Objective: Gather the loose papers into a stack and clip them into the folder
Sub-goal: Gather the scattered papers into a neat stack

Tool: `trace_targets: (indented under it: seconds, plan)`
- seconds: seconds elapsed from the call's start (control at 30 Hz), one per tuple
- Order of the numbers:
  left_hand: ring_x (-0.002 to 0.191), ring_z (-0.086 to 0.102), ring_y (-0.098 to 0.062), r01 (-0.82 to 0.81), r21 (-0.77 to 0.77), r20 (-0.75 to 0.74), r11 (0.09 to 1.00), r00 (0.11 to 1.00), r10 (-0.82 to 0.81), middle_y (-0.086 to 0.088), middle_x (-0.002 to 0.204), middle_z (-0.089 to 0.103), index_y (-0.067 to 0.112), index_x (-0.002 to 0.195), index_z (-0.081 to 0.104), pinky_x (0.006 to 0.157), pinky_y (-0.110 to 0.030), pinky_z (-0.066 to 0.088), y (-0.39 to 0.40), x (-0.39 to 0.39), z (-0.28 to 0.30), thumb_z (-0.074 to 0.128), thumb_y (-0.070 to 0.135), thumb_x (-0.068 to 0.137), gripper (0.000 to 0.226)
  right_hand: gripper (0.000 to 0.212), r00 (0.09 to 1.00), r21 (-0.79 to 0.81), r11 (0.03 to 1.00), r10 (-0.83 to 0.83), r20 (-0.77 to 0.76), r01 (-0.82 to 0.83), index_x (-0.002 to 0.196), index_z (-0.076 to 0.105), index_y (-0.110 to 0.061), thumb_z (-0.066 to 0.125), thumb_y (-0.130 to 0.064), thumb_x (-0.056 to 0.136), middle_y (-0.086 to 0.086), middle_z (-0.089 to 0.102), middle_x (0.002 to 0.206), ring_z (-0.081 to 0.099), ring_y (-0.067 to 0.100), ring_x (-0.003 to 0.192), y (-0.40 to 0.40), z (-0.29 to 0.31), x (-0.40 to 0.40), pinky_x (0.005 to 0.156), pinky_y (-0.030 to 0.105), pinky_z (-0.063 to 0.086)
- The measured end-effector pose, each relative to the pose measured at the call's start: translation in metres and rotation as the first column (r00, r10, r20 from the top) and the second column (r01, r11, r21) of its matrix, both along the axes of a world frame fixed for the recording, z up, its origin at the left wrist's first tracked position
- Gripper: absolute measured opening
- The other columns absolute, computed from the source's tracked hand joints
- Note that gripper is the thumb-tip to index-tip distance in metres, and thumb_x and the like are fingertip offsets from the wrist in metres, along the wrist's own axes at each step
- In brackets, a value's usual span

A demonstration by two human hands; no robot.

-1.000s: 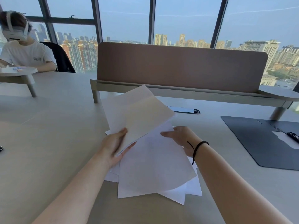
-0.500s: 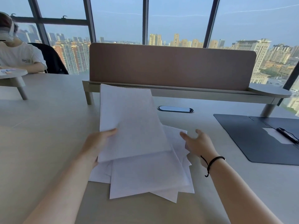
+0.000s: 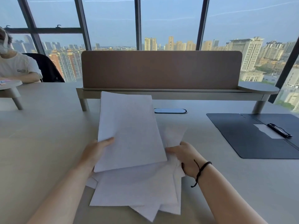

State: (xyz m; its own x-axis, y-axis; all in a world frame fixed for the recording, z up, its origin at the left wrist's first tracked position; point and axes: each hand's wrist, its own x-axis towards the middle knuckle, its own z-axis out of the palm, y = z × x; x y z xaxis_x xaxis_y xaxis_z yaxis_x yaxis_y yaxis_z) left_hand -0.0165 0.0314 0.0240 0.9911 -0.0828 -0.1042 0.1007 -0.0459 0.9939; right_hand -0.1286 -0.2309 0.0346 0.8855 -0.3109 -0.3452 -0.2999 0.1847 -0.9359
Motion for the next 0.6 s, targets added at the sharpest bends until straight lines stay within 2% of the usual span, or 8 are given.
trace_targets:
  seconds: [0.1,0.17,0.23,0.3,0.37,0.43,0.53,0.6]
  plan:
    - [0.094,0.075,-0.03,0.03,0.03,0.02,0.999,0.999,-0.03,-0.005,0.098,0.08,0.013,0.1,0.078,0.091,-0.048,0.057,0.003,-0.001,0.003,0.08,0.03,0.076,0.03,0.015,0.997,-0.099,0.995,0.0,0.072,0.007,0.097,0.076,-0.005,0.062,-0.003,0.093,0.02,0.078,0.101,0.074,0.039,0.094,-0.006,0.003,-0.002,0.087,0.06,0.057]
    - [0.094,0.075,-0.03,0.035,0.03,0.034,0.999,0.999,-0.036,-0.006,0.099,0.08,0.013,0.1,0.078,0.087,-0.044,0.057,0.003,-0.003,0.003,0.078,0.027,0.081,0.024,0.018,0.987,-0.037,0.998,-0.043,0.157,0.05,0.087,0.079,-0.009,0.062,-0.004,0.094,0.017,0.079,0.095,0.075,0.035,0.089,-0.014,0.007,-0.007,0.088,0.058,0.057]
    - [0.092,0.075,-0.029,0.041,0.011,0.054,0.999,0.998,-0.042,-0.005,0.098,0.08,0.011,0.099,0.077,0.08,-0.038,0.056,0.002,-0.007,0.006,0.073,0.02,0.088,0.015,0.024,0.965,0.066,0.993,-0.107,0.24,0.093,0.08,0.078,-0.01,0.061,-0.002,0.095,0.011,0.08,0.085,0.076,0.025,0.073,-0.02,0.01,-0.012,0.08,0.048,0.059]
    - [0.087,0.076,-0.025,0.072,0.0,0.074,0.997,0.995,-0.071,-0.003,0.094,0.081,0.011,0.099,0.077,0.076,-0.036,0.056,0.001,-0.013,0.01,0.071,0.018,0.089,0.014,0.018,0.948,0.158,0.983,-0.136,0.287,0.094,0.086,0.075,-0.009,0.06,-0.002,0.095,0.006,0.08,0.081,0.075,0.019,0.066,-0.025,0.012,-0.018,0.072,0.04,0.06]
    - [0.082,0.078,-0.022,0.112,-0.02,0.085,0.993,0.99,-0.11,-0.004,0.093,0.081,0.01,0.099,0.077,0.072,-0.034,0.056,-0.001,-0.022,0.015,0.07,0.016,0.09,0.013,0.013,0.945,0.231,0.97,-0.147,0.292,0.079,0.1,0.073,-0.006,0.061,-0.005,0.094,0.009,0.08,0.091,0.076,0.023,0.074,-0.025,0.012,-0.023,0.072,0.04,0.062]
    - [0.083,0.078,-0.023,0.15,-0.01,0.11,0.989,0.983,-0.148,-0.006,0.094,0.081,0.009,0.099,0.077,0.071,-0.034,0.057,-0.004,-0.029,0.017,0.069,0.013,0.09,0.013,0.016,0.948,0.281,0.958,-0.148,0.281,0.066,0.104,0.073,-0.006,0.06,-0.008,0.095,0.014,0.079,0.098,0.075,0.028,0.078,-0.024,0.011,-0.027,0.073,0.044,0.062]
    - [0.089,0.077,-0.025,0.165,0.04,0.189,0.985,0.967,-0.17,-0.004,0.096,0.08,0.013,0.1,0.078,0.073,-0.033,0.057,-0.009,-0.033,0.014,0.07,0.01,0.09,0.013,0.017,0.955,0.289,0.956,-0.128,0.268,0.047,0.104,0.071,-0.004,0.055,-0.006,0.098,0.016,0.078,0.087,0.075,0.028,0.068,-0.02,0.009,-0.032,0.062,0.041,0.063]
    - [0.095,0.075,-0.022,0.146,0.095,0.23,0.985,0.959,-0.165,-0.002,0.102,0.077,0.021,0.089,0.081,0.073,-0.026,0.055,-0.009,-0.029,0.008,0.072,0.012,0.09,0.013,0.02,0.958,0.265,0.961,-0.143,0.248,0.075,0.107,0.068,-0.002,0.049,-0.003,0.1,0.012,0.077,0.073,0.073,0.023,0.057,-0.018,0.007,-0.033,0.05,0.033,0.059]
